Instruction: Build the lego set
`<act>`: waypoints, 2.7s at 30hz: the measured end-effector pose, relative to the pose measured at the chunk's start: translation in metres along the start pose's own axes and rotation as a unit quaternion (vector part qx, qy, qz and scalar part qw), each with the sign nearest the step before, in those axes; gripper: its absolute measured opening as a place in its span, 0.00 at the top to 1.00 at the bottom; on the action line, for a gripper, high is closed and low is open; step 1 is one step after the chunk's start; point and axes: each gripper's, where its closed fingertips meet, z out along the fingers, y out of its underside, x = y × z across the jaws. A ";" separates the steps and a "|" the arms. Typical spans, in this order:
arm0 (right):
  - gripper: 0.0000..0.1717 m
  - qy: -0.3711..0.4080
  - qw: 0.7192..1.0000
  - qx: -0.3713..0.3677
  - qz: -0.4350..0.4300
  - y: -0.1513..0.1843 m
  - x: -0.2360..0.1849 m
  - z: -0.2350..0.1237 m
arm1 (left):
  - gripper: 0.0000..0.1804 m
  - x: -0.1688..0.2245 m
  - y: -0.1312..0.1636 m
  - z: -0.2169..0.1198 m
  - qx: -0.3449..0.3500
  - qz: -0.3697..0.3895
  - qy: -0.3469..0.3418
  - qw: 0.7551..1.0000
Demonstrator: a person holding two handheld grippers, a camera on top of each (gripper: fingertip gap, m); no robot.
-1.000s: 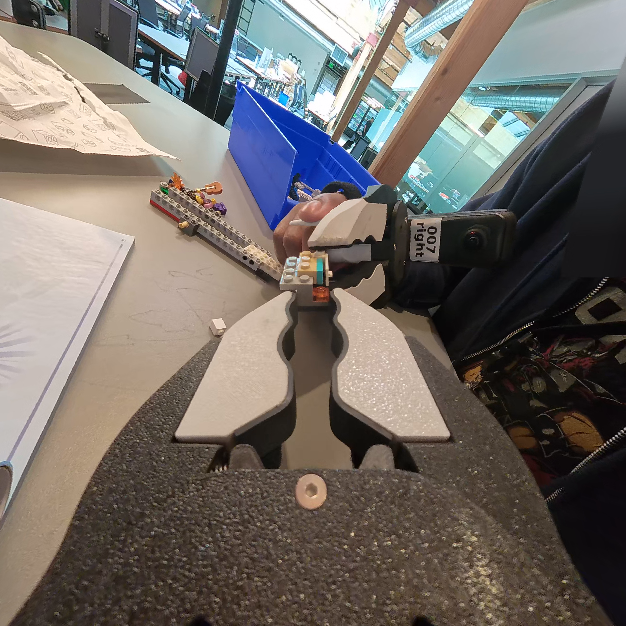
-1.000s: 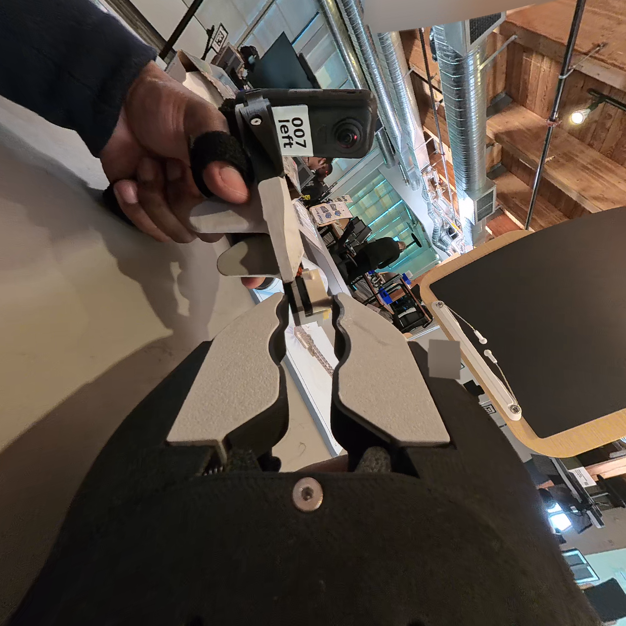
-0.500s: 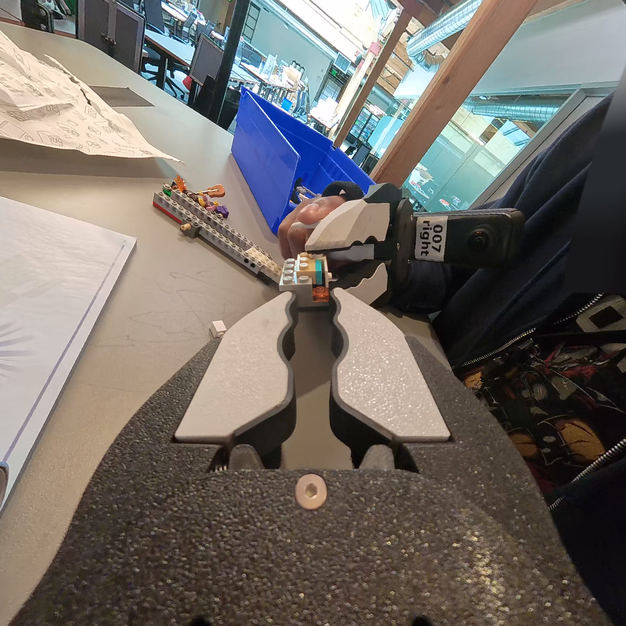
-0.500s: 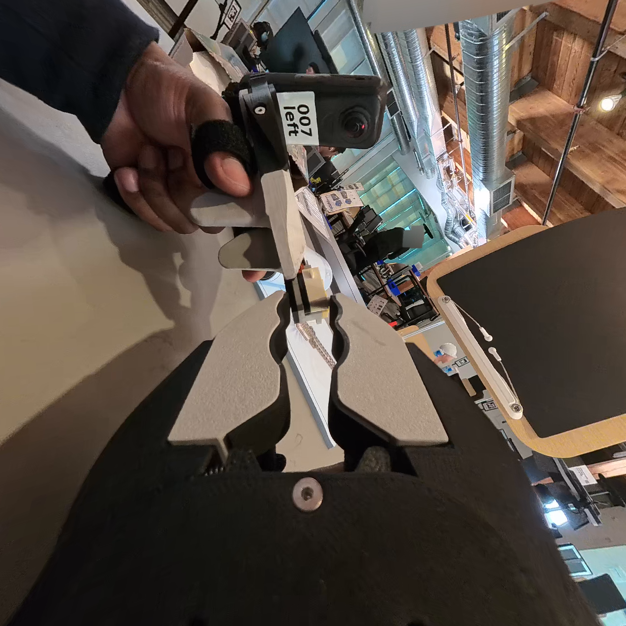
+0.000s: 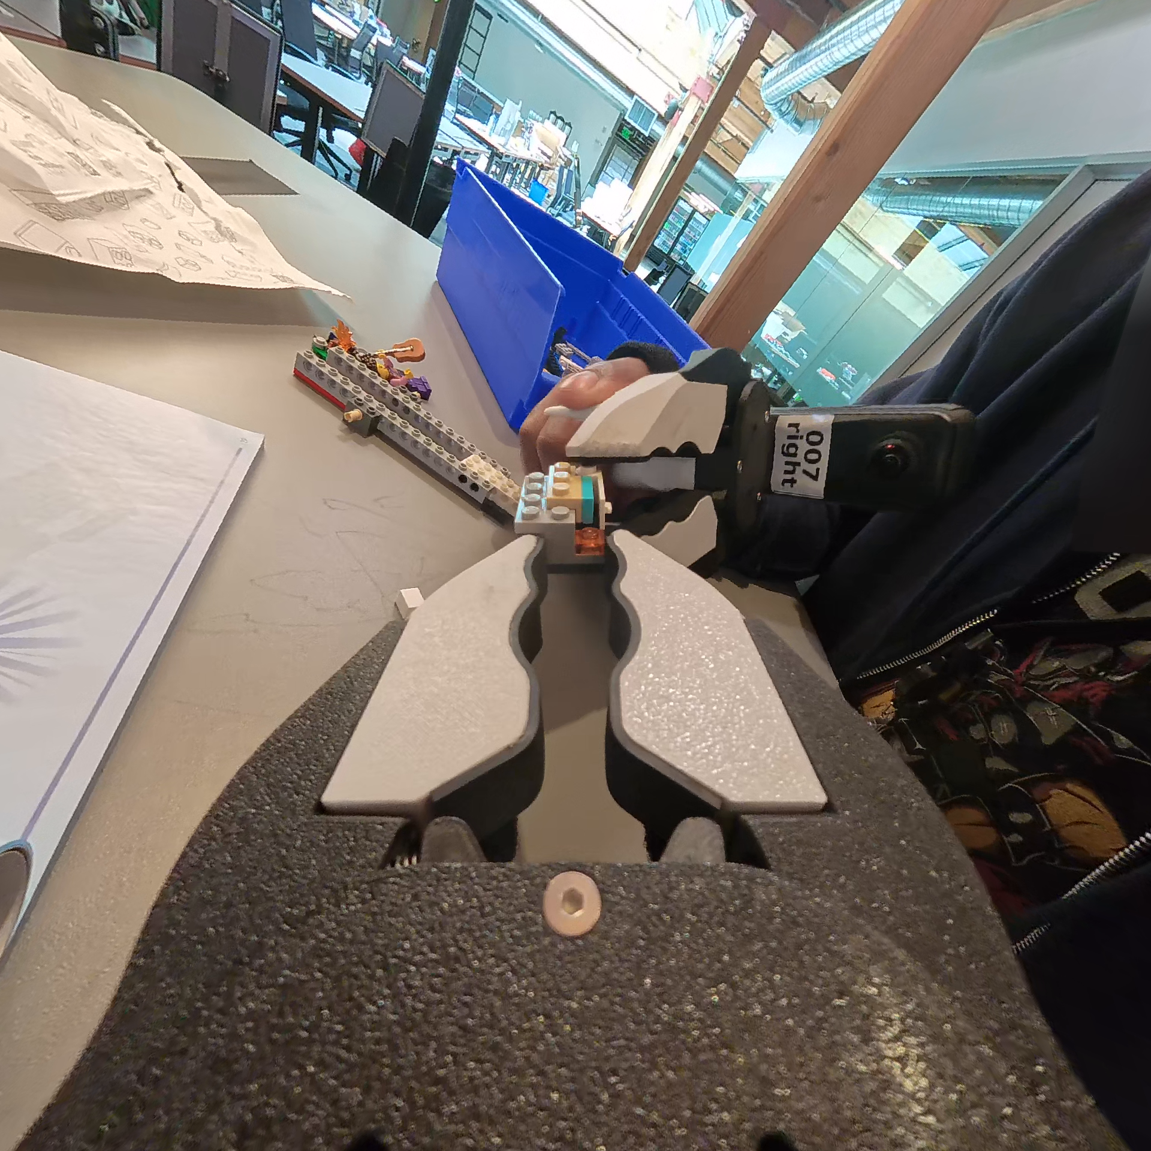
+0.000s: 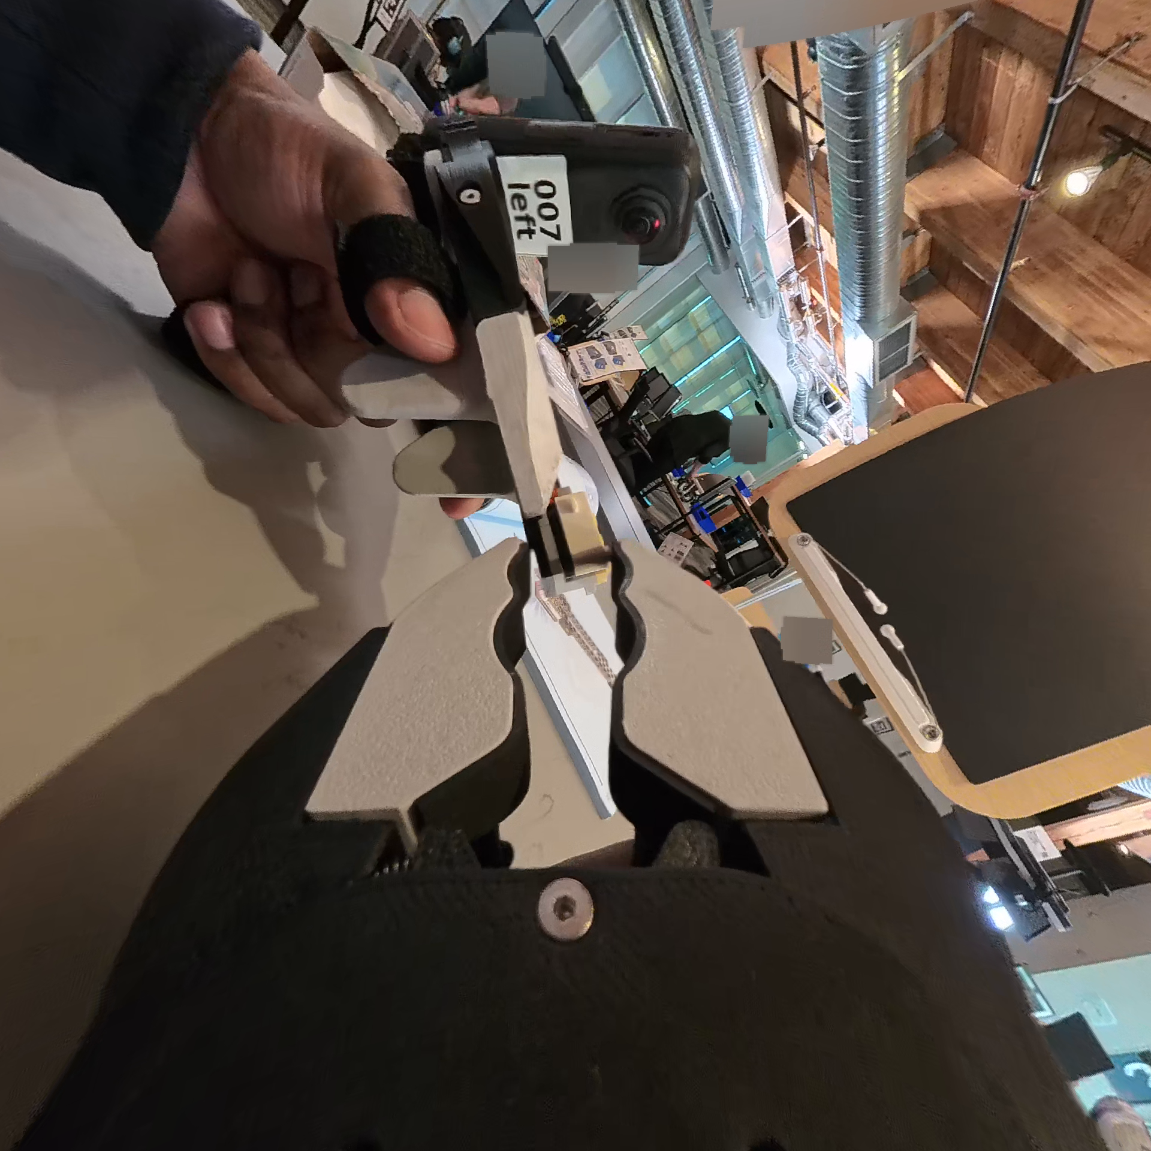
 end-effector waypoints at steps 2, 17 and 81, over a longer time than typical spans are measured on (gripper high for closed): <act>0.80 -0.006 1.000 0.003 0.002 -0.001 -0.003 0.000 | 0.91 -0.002 0.001 0.000 -0.005 0.001 -0.009 1.000; 0.84 0.016 0.999 -0.008 -0.040 -0.002 -0.005 0.002 | 0.91 -0.008 0.007 0.004 -0.041 0.058 -0.058 0.996; 0.84 -0.093 0.977 0.081 0.172 -0.022 0.007 -0.025 | 0.91 0.027 -0.005 0.001 0.017 0.257 -0.019 0.966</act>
